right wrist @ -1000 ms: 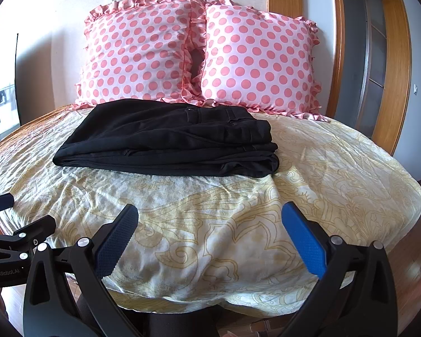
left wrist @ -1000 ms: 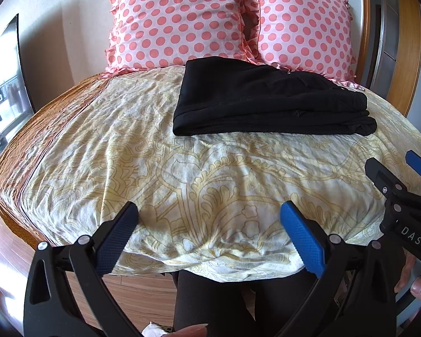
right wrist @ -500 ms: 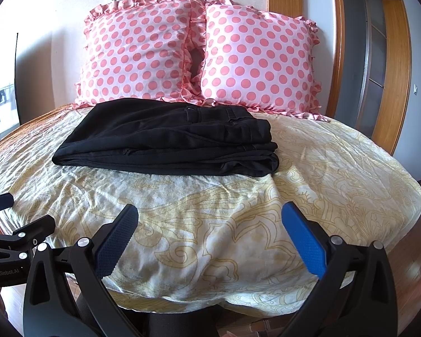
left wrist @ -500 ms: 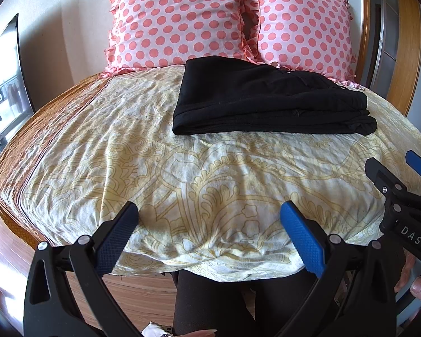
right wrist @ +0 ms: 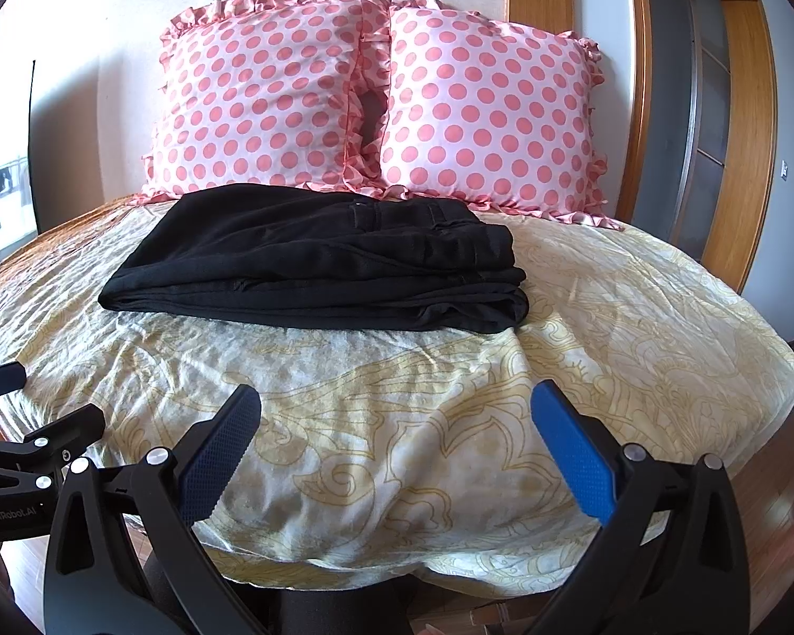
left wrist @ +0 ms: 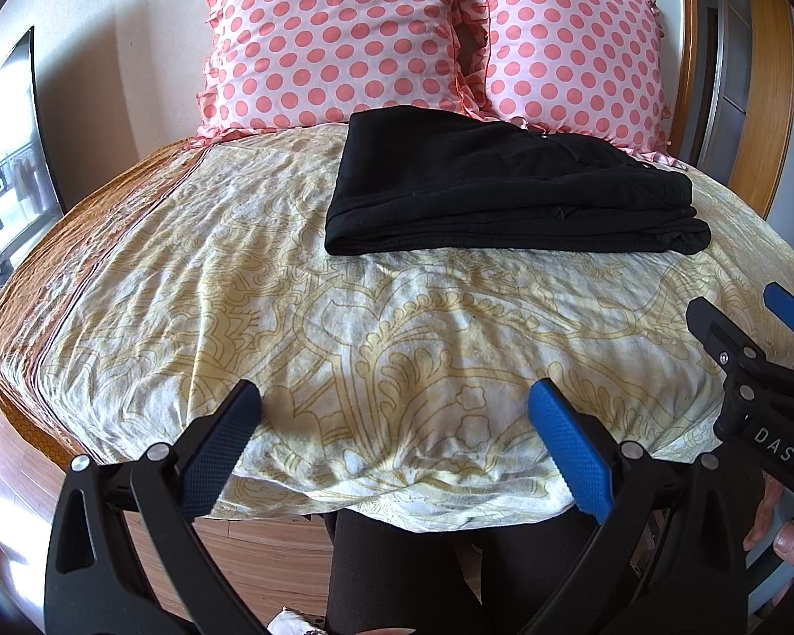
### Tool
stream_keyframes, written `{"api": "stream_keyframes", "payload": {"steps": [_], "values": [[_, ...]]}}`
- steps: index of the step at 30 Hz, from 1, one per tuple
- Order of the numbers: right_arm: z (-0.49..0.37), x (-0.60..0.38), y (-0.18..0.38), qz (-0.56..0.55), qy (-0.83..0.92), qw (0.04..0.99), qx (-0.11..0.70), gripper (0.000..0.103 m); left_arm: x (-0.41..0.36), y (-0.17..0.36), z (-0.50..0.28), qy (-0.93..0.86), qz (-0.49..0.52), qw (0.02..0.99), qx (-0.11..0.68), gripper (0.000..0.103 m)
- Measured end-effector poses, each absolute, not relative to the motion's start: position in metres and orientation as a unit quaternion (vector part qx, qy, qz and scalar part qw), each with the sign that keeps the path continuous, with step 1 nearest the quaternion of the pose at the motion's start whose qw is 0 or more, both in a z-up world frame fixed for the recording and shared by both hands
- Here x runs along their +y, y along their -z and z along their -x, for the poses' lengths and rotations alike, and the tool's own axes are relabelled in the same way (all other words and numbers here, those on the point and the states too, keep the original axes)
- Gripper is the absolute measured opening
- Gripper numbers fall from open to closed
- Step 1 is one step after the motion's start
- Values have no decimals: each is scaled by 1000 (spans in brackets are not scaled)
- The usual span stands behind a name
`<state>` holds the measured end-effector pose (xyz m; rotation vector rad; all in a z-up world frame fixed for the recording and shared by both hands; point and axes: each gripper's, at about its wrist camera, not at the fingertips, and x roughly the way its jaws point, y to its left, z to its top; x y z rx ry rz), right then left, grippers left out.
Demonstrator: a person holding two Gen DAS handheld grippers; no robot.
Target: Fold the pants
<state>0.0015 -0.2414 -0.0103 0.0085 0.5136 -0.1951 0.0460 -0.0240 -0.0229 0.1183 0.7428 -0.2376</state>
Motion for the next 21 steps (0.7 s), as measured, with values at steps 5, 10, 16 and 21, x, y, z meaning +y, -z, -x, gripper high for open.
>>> {"api": "stream_keyframes", "payload": {"steps": [5,10,16,21], "values": [[-2,-242,10,-4,95,962,255,102,-24,23,-46,116,-58,923,362,101],[-2,-241,11,-4,95,962,255,102,-24,23,-46,116,-57,923,362,101],[-2,-242,12,-4,96,962,257,102,-24,23,-46,116,-57,924,361,101],[-3,-242,12,-4,95,962,257,102,-25,23,-45,115,-56,924,359,101]]}}
